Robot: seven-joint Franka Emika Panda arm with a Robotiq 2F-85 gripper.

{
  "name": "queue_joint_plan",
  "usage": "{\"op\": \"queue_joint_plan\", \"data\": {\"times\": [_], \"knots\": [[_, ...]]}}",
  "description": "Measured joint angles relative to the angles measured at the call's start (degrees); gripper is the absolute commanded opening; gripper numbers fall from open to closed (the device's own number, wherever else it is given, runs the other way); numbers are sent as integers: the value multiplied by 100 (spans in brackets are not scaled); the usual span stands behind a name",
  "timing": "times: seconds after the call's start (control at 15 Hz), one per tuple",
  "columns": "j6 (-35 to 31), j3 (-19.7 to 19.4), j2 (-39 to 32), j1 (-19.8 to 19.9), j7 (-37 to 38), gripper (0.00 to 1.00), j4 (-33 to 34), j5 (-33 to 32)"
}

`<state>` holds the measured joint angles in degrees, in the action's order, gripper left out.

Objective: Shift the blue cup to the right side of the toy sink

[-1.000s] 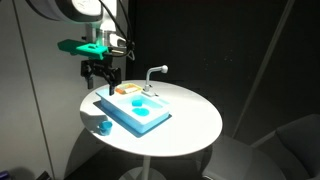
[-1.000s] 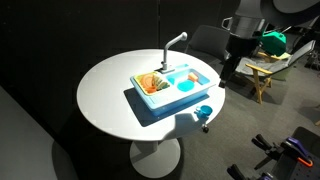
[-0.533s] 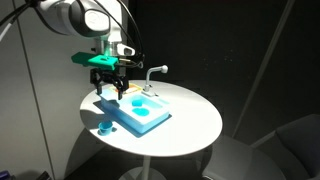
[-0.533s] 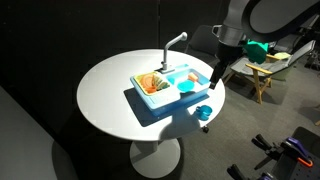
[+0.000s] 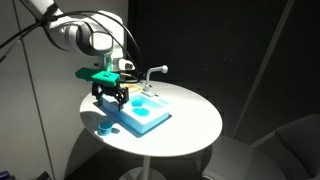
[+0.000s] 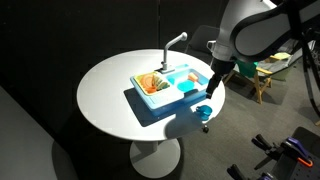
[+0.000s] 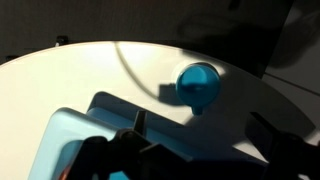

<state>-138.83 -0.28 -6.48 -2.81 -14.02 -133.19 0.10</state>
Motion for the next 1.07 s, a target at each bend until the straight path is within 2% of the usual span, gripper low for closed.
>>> {"op": "queue_joint_plan", "data": {"times": [0.6,1.07], "knots": [[-294,36,-130,0,0,100,-205,0],[-1012,99,-379,0,0,100,-474,-8]]}}
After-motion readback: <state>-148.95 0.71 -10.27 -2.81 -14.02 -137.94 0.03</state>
